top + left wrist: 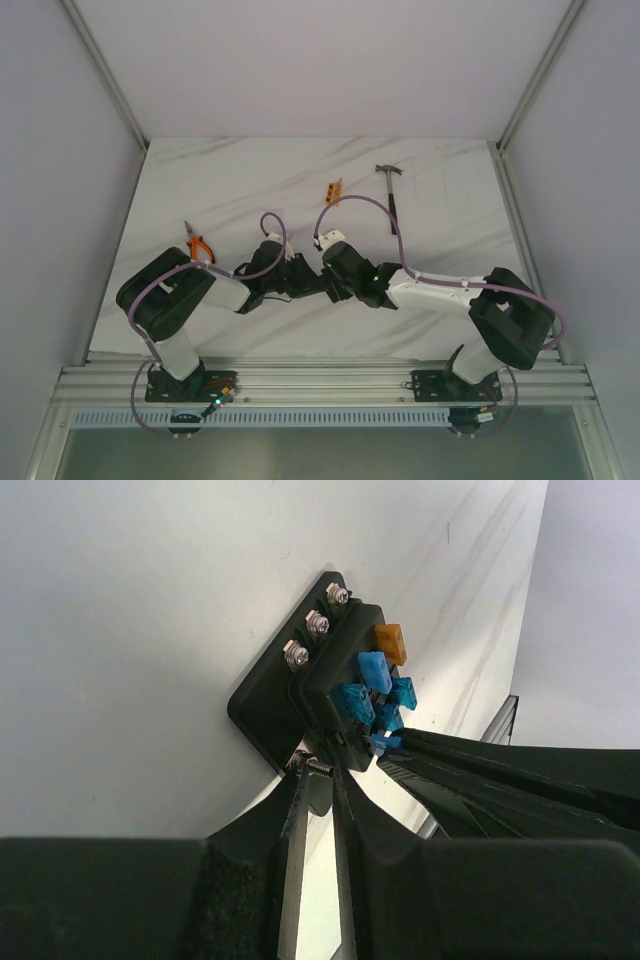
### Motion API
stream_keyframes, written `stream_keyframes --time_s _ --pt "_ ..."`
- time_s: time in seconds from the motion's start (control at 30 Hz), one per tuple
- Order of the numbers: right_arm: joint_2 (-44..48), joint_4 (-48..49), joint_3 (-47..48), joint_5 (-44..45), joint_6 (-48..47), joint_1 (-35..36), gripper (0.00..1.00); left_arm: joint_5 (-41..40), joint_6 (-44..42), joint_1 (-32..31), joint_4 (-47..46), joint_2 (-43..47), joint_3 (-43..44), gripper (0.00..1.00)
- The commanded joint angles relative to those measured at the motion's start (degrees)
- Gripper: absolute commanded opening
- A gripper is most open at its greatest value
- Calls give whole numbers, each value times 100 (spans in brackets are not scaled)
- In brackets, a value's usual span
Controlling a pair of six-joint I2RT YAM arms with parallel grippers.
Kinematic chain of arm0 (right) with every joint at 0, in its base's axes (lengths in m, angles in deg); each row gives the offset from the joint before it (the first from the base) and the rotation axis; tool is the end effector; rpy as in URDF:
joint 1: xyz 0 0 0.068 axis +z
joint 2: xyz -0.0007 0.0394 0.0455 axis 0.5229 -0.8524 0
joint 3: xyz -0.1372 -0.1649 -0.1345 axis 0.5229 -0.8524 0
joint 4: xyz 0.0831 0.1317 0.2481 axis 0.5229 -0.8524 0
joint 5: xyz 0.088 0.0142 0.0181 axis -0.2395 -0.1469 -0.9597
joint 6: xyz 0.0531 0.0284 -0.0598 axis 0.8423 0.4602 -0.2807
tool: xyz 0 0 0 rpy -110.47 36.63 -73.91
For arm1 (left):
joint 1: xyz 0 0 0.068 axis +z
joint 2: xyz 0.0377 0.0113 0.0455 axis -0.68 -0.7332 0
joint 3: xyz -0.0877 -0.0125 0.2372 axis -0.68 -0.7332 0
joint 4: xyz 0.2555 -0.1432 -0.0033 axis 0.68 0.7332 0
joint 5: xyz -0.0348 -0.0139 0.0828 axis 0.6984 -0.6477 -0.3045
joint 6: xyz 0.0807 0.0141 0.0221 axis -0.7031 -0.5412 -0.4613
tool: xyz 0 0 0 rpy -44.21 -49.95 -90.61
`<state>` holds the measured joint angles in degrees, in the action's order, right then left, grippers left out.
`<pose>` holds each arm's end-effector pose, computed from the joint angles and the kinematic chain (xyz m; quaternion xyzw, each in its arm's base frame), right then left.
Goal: Snap on the fuse box
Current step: Install the fuse at the fuse box base.
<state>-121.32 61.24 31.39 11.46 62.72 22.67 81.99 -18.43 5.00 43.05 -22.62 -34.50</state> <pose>0.2269 0.2833 0.1141 -0.2861 0.8723 0.1114 0.3805 0.2508 -0.2287 0.0458 -0.0792 0.8439 -0.4870 0.2105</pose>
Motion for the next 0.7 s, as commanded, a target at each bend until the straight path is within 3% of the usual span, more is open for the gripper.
stream_keyframes --time_s 0.0,0.67 --pt "-149 -69 56 42 -80 86 0 6 -12 -23 29 -113 87 25" --pt "-292 -32 178 159 -175 175 0 22 -17 -21 49 -132 124 25"
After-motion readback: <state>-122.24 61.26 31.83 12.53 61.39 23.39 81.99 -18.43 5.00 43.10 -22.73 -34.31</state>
